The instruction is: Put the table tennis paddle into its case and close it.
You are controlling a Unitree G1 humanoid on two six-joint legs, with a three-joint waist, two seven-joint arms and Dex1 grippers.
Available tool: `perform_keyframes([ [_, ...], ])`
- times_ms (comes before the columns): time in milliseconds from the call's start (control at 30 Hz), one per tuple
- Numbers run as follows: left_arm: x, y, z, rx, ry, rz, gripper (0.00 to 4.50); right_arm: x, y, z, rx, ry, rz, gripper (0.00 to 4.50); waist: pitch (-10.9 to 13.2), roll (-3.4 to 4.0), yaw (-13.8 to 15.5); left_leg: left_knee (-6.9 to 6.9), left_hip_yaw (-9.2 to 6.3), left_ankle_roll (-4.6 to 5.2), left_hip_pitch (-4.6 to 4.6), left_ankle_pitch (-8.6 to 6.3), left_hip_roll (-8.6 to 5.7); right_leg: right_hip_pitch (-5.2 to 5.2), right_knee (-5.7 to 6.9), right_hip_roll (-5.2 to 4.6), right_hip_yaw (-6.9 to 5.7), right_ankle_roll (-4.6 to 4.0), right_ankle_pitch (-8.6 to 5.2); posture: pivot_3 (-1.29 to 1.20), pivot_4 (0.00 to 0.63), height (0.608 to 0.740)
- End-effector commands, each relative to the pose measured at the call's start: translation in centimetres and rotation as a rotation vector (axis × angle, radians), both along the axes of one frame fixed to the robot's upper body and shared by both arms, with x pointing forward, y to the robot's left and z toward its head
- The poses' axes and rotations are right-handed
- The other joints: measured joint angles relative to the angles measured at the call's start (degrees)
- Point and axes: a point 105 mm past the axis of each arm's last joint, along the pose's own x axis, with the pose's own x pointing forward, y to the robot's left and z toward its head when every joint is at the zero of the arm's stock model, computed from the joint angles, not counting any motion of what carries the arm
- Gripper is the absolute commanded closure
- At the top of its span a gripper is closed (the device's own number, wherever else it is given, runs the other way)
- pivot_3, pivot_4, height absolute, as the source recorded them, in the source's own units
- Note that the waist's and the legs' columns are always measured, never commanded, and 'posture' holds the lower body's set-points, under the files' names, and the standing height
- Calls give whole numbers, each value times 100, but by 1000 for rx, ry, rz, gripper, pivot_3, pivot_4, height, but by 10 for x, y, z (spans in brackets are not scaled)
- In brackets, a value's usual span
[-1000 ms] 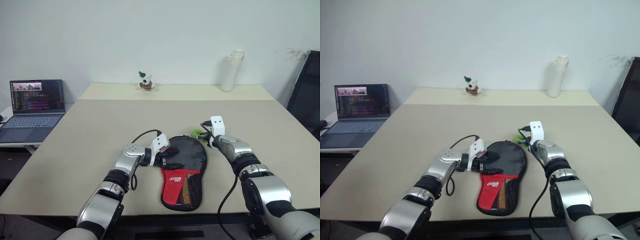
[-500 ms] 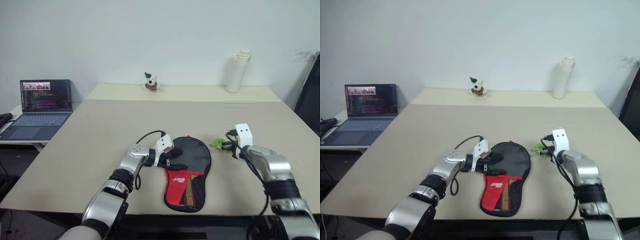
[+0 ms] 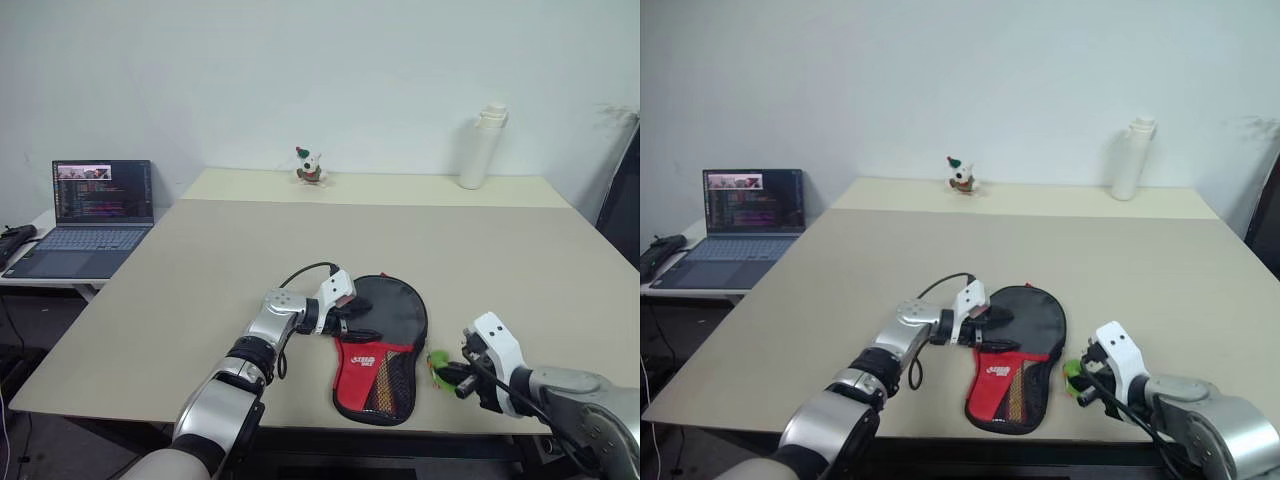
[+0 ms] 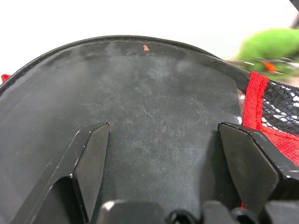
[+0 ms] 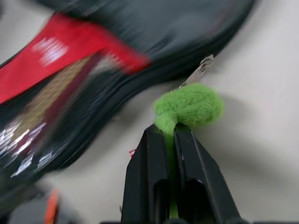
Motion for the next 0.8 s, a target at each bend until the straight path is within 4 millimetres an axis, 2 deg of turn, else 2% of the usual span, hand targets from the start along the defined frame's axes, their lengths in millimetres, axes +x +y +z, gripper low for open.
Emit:
perform_keyframes([
  [33,-13,-10,-24,59,64,-44,437,-21,2,2,14,45,87,4475,0,0,7,0,-2,0,-1,0,-2,2,-3,-2,-3,1,-1,0,150,740],
  [233,-12,-11,-22,59,61,-44,437,-51,16,2,67,120,242,4475,-1,-1,15,-1,-6,3,-4,-2,-9,8,-10,-10,-9,11,-7,0,150,740],
  [467,-11,-12,-22,59,55,-36,437,-71,33,7,149,165,368,4475,0,-3,15,0,-12,3,-3,-3,-11,11,-10,-15,-12,13,-8,0,150,740],
  [800,-10,-11,-22,59,52,-23,437,-92,40,5,205,219,439,4475,0,-5,13,2,-21,3,0,-3,-11,15,-12,-16,-12,14,-9,0,150,740],
])
